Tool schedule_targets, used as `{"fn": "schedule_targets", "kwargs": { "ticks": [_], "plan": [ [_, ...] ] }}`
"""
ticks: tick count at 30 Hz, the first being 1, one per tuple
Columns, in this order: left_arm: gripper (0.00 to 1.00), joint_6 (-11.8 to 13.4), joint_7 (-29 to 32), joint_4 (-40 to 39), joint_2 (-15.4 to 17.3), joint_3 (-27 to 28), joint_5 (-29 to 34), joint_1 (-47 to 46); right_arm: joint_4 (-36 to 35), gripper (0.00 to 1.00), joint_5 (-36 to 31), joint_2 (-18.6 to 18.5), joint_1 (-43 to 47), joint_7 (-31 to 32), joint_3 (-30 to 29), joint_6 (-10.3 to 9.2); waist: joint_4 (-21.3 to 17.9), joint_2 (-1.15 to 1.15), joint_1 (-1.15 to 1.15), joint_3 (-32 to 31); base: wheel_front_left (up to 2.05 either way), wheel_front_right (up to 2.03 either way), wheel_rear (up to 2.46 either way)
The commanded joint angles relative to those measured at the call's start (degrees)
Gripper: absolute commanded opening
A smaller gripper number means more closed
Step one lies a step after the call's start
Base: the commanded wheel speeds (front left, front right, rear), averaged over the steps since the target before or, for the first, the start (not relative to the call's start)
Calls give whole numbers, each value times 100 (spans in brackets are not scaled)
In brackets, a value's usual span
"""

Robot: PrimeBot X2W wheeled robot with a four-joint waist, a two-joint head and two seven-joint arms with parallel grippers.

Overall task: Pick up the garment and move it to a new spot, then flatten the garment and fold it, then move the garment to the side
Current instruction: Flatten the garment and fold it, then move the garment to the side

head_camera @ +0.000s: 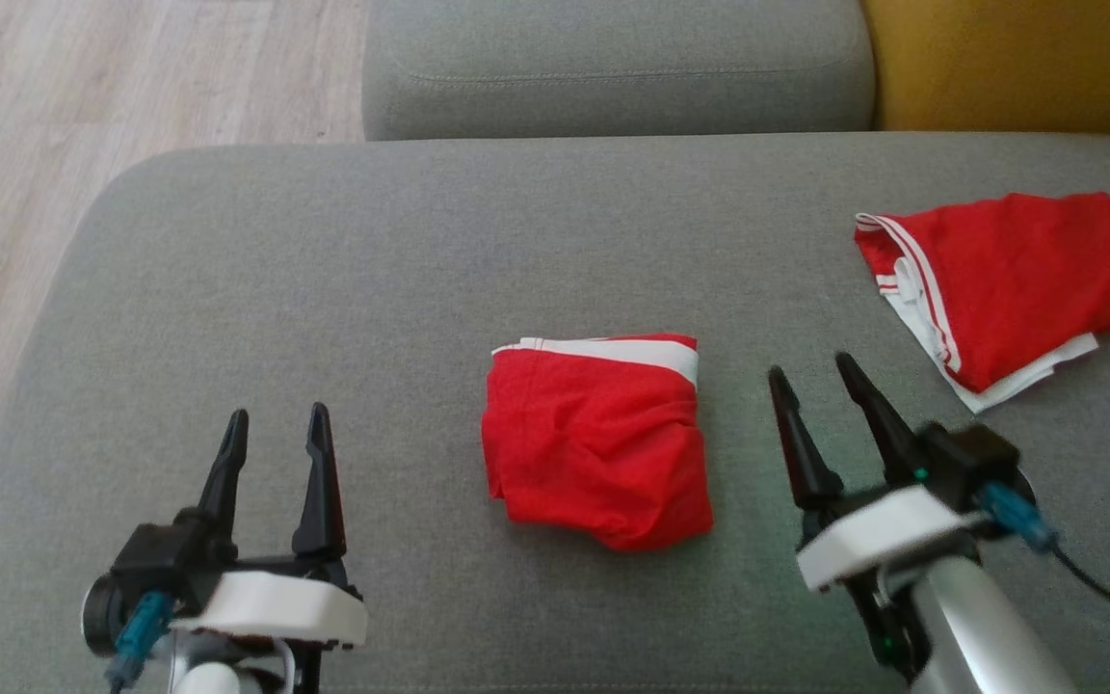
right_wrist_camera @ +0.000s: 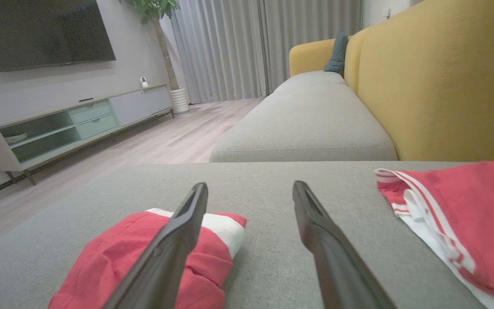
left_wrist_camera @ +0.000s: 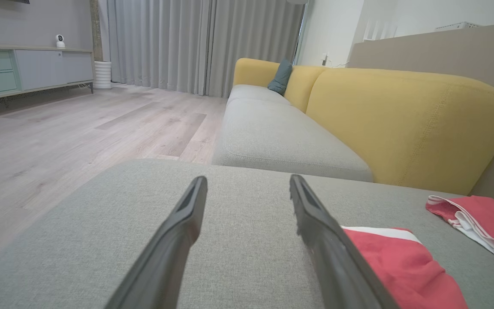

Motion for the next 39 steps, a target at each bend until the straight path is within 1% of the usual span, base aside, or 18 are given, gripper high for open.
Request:
{"fn": "schedule_targets", "kwargs": {
  "ticks": [1,4,8,14,20,23,27,30,32,34,39],
  "plan": [
    [100,22,-70,-205,-12,155,59,-97,-276,100,-63,84,-170,-61,7,1,-11,0,0,-7,0,0,0],
    [100,23,-70,-200,-12,199,102,-58,-580,100,-326,222,225,-62,-378,1,-39,0,0,-18,0,0,0],
    [100,18,-70,-97,-12,260,174,20,-775,100,-552,282,577,-62,-588,1,-73,0,0,-15,0,0,0],
    [100,30,-70,-39,-12,276,175,47,-906,100,-246,290,679,-62,-635,1,-113,0,0,18,0,0,0],
    [100,0,-70,-4,-12,231,182,-12,-907,100,-216,291,623,-62,-633,1,-72,0,0,66,0,0,0],
    [100,-32,-70,19,-12,161,182,-56,-864,100,155,291,617,-42,-532,1,22,0,0,136,0,0,0],
    [100,-62,-70,34,-12,111,177,-125,-717,100,701,291,521,127,-192,1,182,0,0,261,0,0,0],
    [100,-92,-70,74,-12,87,182,-168,-445,100,1642,291,427,378,98,1,317,0,0,324,0,0,0],
    [100,-127,-70,85,-12,57,180,-191,-226,100,2042,291,306,469,238,1,408,0,0,367,0,0,0],
    [100,-135,-70,90,-12,48,179,-204,-108,100,2171,291,231,485,296,1,453,0,0,393,0,0,0],
    [100,-164,-70,111,-12,13,179,-279,503,100,2594,291,-153,507,622,1,653,0,0,510,0,0,0]
  ]
}}
